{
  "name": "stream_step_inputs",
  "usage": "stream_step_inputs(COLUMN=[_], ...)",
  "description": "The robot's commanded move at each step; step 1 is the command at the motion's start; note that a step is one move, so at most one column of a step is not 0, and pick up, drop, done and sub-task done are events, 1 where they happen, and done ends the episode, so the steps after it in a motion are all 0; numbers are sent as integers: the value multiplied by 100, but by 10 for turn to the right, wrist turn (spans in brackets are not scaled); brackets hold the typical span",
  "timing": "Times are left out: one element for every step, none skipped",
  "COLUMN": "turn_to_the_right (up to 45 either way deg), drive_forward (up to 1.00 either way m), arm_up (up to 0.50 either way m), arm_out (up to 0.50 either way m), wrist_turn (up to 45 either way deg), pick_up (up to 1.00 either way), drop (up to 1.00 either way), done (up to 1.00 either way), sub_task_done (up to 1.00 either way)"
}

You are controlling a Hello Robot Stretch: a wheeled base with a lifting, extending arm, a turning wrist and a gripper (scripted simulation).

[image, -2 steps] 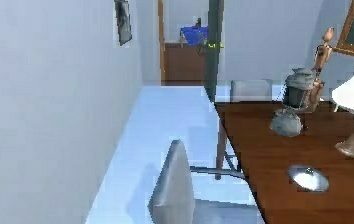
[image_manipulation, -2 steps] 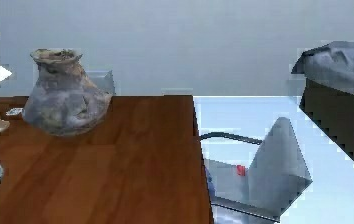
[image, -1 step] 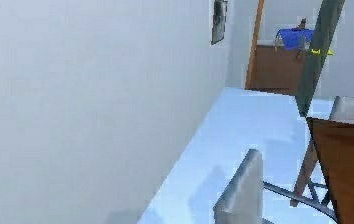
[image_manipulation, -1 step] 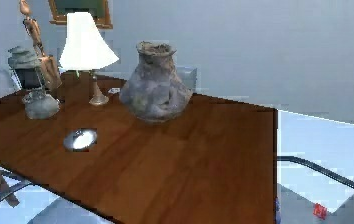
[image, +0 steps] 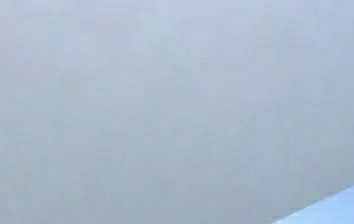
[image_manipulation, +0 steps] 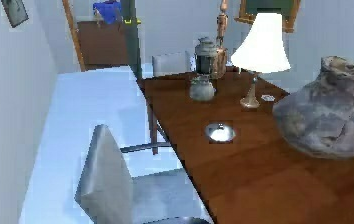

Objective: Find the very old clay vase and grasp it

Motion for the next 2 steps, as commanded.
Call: stream_step_inputs(turn_to_the_right=[-450,-450], drive_forward=[0,0], arm_up=[0,0], arm_out=[0,0], wrist_turn=[0,0], pick_up=[0,0], drop=[0,0], done=[0,0], sub_task_done=[0,0])
